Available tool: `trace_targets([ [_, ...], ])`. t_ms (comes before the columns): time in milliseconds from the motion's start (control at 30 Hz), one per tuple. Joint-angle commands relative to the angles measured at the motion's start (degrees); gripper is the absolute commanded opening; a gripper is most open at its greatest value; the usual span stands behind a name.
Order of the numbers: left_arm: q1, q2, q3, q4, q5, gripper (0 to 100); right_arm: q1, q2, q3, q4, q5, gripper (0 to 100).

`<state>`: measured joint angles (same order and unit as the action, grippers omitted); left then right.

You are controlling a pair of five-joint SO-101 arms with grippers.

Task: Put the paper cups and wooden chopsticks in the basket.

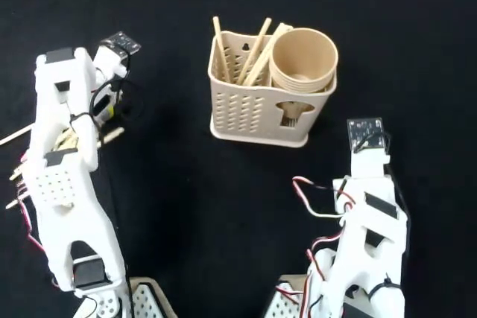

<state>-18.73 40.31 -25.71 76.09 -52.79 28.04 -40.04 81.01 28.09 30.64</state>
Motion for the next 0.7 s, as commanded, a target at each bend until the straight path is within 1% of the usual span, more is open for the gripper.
trace_targets([
  [0, -0.57, 0.26, -4.79, 6.24, -1.05, 3, 0.35, -1.19, -0.75, -1.23, -0.62, 1.8],
  [133, -0.4, 0.26, -9.01, 11.96, -0.79, 3, 0.35, -1.19, -0.75, -1.23, -0.62, 1.8],
  [300, -0.13, 0.26, -19.03, 23.3, -0.35, 3, 0.35, -1.19, -0.75, -1.23, -0.62, 1.8],
  [333, -0.04, 0.26, -21.23, 24.79, 0.97, 3, 0.35, -1.19, -0.75, -1.23, -0.62, 1.8],
  [433, 0.22, 0.26, -26.15, 24.79, 7.74, 3, 0.35, -1.19, -0.75, -1.23, -0.62, 1.8],
  [567, 1.63, 0.26, -31.08, 24.79, 12.04, 3, 0.35, -1.19, -0.75, -1.23, -0.62, 1.8],
  [667, 3.56, 0.26, -34.33, 24.79, 17.76, 3, 0.35, -1.19, -0.75, -1.23, -0.62, 1.8],
])
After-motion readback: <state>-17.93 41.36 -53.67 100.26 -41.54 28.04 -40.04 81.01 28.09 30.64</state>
